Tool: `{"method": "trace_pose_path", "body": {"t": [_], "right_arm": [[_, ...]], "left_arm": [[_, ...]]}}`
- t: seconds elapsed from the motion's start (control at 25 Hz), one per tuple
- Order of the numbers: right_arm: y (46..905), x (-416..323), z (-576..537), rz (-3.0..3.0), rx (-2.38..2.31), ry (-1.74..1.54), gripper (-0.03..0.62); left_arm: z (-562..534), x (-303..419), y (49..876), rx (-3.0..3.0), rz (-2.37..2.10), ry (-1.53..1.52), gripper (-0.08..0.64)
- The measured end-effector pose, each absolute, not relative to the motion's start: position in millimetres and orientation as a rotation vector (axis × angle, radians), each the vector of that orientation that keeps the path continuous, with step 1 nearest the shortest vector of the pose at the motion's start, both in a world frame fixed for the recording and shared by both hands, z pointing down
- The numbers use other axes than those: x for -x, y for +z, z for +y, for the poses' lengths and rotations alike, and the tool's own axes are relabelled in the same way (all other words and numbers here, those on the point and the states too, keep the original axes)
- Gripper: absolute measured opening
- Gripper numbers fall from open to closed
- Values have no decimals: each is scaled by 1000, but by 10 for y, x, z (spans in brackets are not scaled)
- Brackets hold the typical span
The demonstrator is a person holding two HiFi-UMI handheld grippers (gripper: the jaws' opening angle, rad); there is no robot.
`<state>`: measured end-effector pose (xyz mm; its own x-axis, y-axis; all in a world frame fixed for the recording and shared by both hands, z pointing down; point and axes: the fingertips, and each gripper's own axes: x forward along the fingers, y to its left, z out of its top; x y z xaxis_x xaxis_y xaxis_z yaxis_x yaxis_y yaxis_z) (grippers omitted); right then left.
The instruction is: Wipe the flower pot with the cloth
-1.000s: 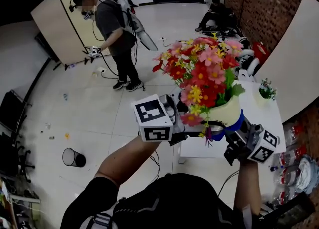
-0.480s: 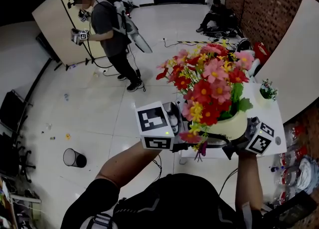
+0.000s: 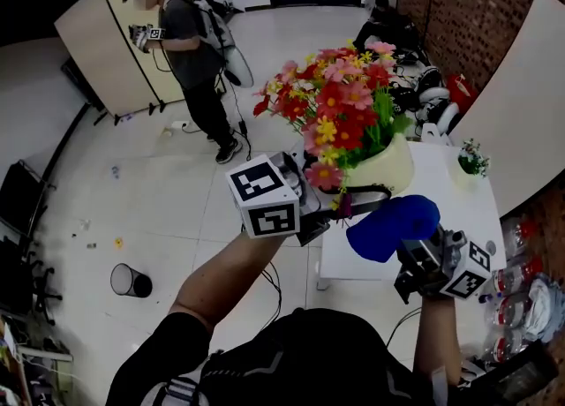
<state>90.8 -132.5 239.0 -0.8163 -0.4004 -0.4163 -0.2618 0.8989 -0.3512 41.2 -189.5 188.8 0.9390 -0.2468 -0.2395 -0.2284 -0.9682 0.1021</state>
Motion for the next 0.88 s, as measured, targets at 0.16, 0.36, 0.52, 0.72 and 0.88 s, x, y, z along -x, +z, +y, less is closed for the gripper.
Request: {"method": "trace_pose_path", "body": {"t": [0.16,0.36,0.52,0.72,0.88], "right_arm": [[2418,-872,-1487,2584,508,-400,91],[2436,-911,-1696,2567,562,-440,91],[2492,-904,-1813,2573,596,-461,91],[2510,-872,-1919,2559,623,-484,91],[2491,-995,-1882,2553,628,-473,91]], "left_arm": [[-1811,-531,1959,-3035,-324,-367,563],[-1594,-686,1986,-3053,-228,-360,563],[-1388,-756,1971,-3106,-193,-354,563],[-1378,-704,1917,-3083,-180,-388,563],[-1572,-766,1910,-3066,-277,-399,563]]}}
